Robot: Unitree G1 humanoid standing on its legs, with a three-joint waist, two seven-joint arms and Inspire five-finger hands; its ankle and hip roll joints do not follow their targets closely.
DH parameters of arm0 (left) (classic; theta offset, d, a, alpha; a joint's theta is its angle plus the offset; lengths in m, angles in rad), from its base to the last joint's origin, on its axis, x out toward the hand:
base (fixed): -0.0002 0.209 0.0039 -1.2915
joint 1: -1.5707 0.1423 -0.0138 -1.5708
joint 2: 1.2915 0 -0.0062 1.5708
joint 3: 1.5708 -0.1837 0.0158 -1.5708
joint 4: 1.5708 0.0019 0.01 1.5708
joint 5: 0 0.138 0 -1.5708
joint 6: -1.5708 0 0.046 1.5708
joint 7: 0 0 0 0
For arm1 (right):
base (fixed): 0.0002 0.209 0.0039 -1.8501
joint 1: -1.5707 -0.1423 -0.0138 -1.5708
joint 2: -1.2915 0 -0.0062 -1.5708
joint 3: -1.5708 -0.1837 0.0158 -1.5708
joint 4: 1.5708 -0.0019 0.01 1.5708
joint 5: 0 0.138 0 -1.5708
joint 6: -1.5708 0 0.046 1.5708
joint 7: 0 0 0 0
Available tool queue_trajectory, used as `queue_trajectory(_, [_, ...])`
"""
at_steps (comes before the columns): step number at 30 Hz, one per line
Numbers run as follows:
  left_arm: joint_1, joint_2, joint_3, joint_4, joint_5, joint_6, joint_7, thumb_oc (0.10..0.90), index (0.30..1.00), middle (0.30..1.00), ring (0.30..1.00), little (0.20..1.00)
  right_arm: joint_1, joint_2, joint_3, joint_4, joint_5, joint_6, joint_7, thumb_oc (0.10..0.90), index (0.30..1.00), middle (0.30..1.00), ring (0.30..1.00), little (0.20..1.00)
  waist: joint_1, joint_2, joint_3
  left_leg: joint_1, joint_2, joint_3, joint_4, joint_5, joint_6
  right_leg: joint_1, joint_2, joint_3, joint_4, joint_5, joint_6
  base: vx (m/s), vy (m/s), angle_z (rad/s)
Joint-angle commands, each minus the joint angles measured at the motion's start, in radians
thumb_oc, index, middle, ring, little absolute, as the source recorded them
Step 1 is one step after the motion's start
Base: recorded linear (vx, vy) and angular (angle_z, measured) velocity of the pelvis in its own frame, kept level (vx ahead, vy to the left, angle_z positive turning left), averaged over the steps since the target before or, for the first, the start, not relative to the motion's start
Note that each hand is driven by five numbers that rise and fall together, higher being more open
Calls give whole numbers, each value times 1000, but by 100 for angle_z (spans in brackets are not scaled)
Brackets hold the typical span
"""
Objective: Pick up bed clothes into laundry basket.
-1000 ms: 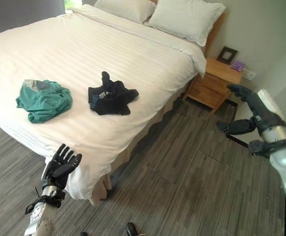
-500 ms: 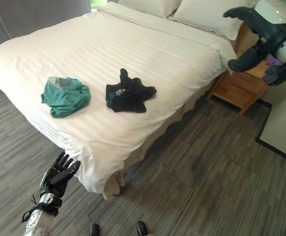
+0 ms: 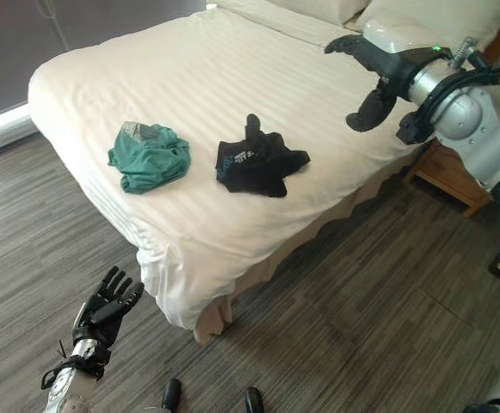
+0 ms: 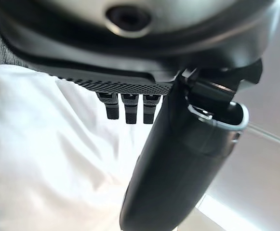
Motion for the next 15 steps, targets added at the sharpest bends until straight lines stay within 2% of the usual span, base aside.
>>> queue_trajectory(1, [-75, 70, -6, -88, 9, -76, -37, 800, 900, 900, 900, 900, -250, -19, -21, 76, 37, 4, -47, 800, 900, 900, 900, 900, 13, -39, -42, 12, -109, 40, 0, -18, 10, 1, 45, 31, 16, -37, 12, 19, -12, 6])
queue_trajectory(2, [-65, 64, -3, -86, 11, -79, -32, 800, 900, 900, 900, 900, -235, -28, -52, 50, 72, -1, -55, 800, 900, 900, 900, 900, 14, -42, -39, 10, -108, 38, 0, -20, 12, 2, 47, 31, 13, -38, 12, 13, -7, 5])
queue_trajectory(6, [-61, 61, -3, -85, 12, -81, -32, 800, 900, 900, 900, 900, -238, -32, -53, 44, 94, -7, -54, 800, 900, 900, 900, 900, 13, -47, -39, 12, -107, 41, 0, -24, 13, 2, 49, 39, 13, -36, 13, 7, -16, 1])
queue_trajectory(7, [-183, 150, 68, -121, 64, -75, 108, 800, 900, 900, 900, 900, 427, -211, -649, 180, 436, 81, 13, 800, 900, 900, 900, 900, -60, -124, -64, 0, 208, 181, 325, 242, -57, -54, -61, -28, 171, -63, 18, 29, -153, 25])
queue_trajectory(8, [-187, 156, 60, -126, 70, -71, 105, 800, 900, 900, 900, 900, 434, -218, -655, 184, 432, 83, 9, 800, 900, 900, 900, 900, -60, -117, -63, -14, 177, 207, 301, 217, -53, -46, -46, -34, 170, -70, 10, 32, -150, 43])
queue_trajectory(9, [-187, 156, 60, -126, 70, -71, 105, 800, 900, 900, 900, 900, 437, -219, -659, 183, 432, 83, 9, 800, 900, 900, 900, 900, -60, -118, -61, -11, 175, 208, 302, 214, -52, -42, -48, -35, 171, -73, 11, 50, -171, 74])
queue_trajectory(10, [-197, 157, 54, -123, 73, -69, 107, 800, 900, 900, 900, 900, 446, -216, -672, 165, 438, 79, 9, 800, 900, 900, 900, 900, -58, -116, -58, -24, 122, 230, 264, 160, -34, -26, -39, -42, 163, -74, 6, 35, -75, 57])
queue_trajectory(11, [-197, 157, 53, -123, 73, -69, 107, 800, 900, 900, 900, 900, 449, -216, -674, 164, 438, 79, 9, 800, 900, 900, 900, 900, -58, -117, -59, -24, 122, 230, 264, 160, -34, -26, -39, -42, 163, -74, 6, 107, -239, 37])
queue_trajectory(12, [-217, 159, 27, -105, 81, -63, 107, 800, 900, 900, 900, 900, 471, -205, -663, 145, 416, 81, 37, 800, 900, 900, 900, 900, -41, -112, -52, -61, 8, 244, 165, 79, -3, -11, -7, -58, 152, -67, 7, 84, -154, 0])
queue_trajectory(13, [-217, 158, 28, -104, 81, -64, 107, 800, 900, 900, 900, 900, 463, -204, -656, 147, 416, 81, 38, 800, 900, 900, 900, 900, -42, -112, -49, -55, 4, 245, 162, 79, -2, -6, -10, -59, 152, -70, 8, 90, -189, 0])
queue_trajectory(14, [-221, 169, 16, -109, 94, -64, 107, 800, 900, 900, 900, 900, 428, -204, -621, 150, 395, 83, 38, 800, 900, 900, 900, 900, -22, -114, -38, -84, -23, 213, 152, 81, -7, -7, 1, -57, 154, -67, 8, 0, 0, 0])
queue_trajectory(15, [-221, 166, 18, -109, 94, -64, 108, 800, 900, 900, 900, 900, 410, -203, -603, 155, 396, 83, 39, 800, 900, 900, 900, 900, -26, -112, -37, -83, -25, 212, 154, 80, -7, -5, -1, -58, 155, -70, 9, 43, -71, -6])
